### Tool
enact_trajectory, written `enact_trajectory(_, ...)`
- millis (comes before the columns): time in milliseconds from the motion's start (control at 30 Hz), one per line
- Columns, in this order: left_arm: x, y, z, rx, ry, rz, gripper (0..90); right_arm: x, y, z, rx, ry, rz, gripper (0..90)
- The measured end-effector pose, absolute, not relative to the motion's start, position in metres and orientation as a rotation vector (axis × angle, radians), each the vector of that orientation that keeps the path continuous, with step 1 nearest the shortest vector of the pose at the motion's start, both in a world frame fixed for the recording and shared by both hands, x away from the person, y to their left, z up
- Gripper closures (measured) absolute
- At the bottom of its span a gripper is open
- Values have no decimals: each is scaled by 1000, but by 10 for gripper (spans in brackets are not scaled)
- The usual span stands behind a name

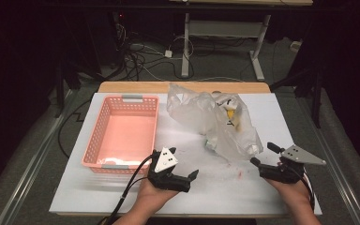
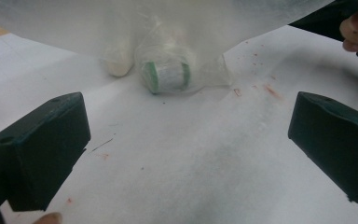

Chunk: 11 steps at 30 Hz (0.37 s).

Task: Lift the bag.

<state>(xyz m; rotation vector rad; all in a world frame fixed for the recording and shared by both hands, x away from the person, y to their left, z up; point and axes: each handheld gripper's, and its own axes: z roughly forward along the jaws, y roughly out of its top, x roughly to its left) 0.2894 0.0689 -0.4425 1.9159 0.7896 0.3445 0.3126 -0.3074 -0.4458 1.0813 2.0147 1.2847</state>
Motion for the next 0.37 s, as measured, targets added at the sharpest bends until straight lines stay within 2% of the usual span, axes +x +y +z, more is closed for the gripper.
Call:
enact_trajectory(100, 288, 68, -443, 1914, 788, 352, 0, 312, -304, -456, 1121, 2018, 1299, 0)
enact_trajectory(367, 287, 67, -447, 1923, 793, 307, 0, 311, -305, -460, 1107, 2013, 1294, 0)
